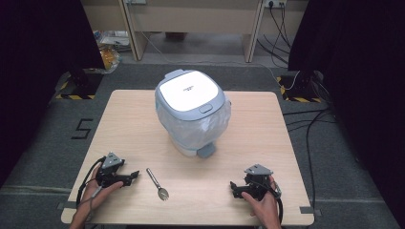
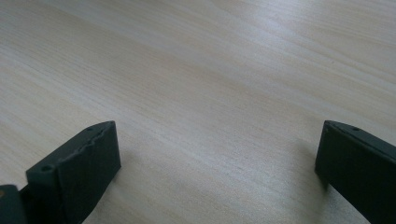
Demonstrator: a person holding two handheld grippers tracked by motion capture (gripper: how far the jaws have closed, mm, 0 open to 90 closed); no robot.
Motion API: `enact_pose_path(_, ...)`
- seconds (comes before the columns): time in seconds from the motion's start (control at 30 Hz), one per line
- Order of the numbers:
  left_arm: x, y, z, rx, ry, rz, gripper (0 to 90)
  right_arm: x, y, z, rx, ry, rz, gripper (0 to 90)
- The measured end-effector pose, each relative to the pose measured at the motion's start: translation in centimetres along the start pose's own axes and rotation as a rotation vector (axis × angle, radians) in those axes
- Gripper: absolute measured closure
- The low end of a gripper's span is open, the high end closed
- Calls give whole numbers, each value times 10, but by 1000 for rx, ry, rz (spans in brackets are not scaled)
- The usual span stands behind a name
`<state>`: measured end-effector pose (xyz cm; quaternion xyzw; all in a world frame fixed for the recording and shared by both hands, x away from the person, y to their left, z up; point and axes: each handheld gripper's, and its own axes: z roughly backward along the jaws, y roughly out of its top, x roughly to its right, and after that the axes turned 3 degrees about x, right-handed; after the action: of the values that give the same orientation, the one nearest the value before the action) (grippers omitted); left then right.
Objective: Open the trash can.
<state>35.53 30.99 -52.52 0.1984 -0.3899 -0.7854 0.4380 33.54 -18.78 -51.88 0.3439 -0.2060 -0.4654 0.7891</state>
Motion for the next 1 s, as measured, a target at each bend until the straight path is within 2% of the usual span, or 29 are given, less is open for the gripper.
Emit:
enact_pose_path(0.17,0,0,0,0,0,0,188,1,0,1,9,-4,-2,40)
enact_pose_path(0.2,0,0,0,0,0,0,189,2,0,3,21,-3,-8,143)
enact_pose_path(0.23,0,0,0,0,0,0,189,2,0,3,21,-3,-8,143)
enact_pose_path(0.27,0,0,0,0,0,0,189,4,0,5,47,28,-21,202)
enact_pose_path(0.33,0,0,0,0,0,0,189,3,1,5,63,44,-37,166)
enact_pose_path(0.37,0,0,0,1,1,1,189,3,2,5,73,43,-40,181)
enact_pose_path(0.6,0,0,0,1,1,2,189,-3,12,2,123,89,-2,206)
enact_pose_path(0.77,0,0,0,1,1,2,189,-8,20,2,148,90,24,325)
enact_pose_path(0.87,0,0,0,1,1,1,189,-10,25,0,175,105,13,371)
enact_pose_path(1.0,0,0,0,1,1,2,189,-13,33,-2,178,113,52,458)
